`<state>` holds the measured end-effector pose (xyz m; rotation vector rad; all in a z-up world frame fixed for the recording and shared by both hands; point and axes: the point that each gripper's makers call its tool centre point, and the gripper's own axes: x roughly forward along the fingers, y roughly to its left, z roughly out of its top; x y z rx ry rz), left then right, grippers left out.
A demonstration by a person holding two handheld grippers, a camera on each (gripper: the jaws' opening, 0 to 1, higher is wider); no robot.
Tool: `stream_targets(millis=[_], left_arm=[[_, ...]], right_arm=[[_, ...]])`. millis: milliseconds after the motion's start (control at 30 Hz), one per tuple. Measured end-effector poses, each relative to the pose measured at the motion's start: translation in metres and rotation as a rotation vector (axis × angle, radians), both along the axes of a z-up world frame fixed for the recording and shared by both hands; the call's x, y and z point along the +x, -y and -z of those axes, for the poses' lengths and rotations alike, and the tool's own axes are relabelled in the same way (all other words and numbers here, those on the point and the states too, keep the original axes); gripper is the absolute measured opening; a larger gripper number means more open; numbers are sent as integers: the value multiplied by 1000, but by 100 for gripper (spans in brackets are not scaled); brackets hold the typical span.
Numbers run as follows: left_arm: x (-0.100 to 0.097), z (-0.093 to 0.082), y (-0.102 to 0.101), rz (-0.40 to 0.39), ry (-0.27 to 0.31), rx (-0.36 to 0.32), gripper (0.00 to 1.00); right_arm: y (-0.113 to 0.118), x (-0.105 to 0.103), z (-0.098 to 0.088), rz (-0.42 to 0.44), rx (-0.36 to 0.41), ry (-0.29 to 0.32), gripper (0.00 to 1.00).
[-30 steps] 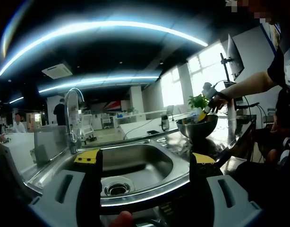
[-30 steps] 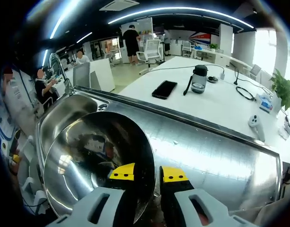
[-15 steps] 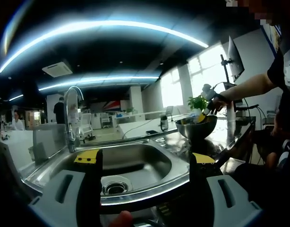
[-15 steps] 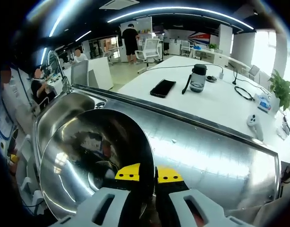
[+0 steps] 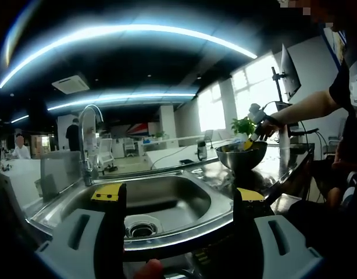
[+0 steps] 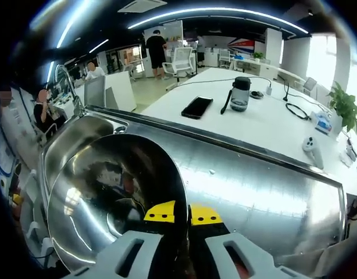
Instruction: Pick up bowl with dirty water move over sink pour dirty water into sink return bowl to place
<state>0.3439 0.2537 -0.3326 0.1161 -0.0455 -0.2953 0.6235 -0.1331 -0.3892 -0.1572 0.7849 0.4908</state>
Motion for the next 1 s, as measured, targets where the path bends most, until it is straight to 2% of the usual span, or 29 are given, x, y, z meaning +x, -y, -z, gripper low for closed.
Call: stream_targets(millis=[167, 267, 433, 833, 1000], left_arm=[[-1, 0, -1, -3, 0, 2, 75], [-1, 0, -1, -3, 0, 3, 75], [-2, 1, -1, -2, -6, -2, 75], [-7, 0, 1, 2, -4, 4, 75], [-10, -1, 1, 0, -1, 2, 75]], right_arm=[[-2, -1, -2, 17, 11, 5, 0], [-1, -2, -5, 42, 54, 2, 0], [-5, -3, -8, 40, 65, 18, 0], [-17, -8, -27, 13, 32, 124, 0], [-21, -11, -32, 9, 38, 147, 0]])
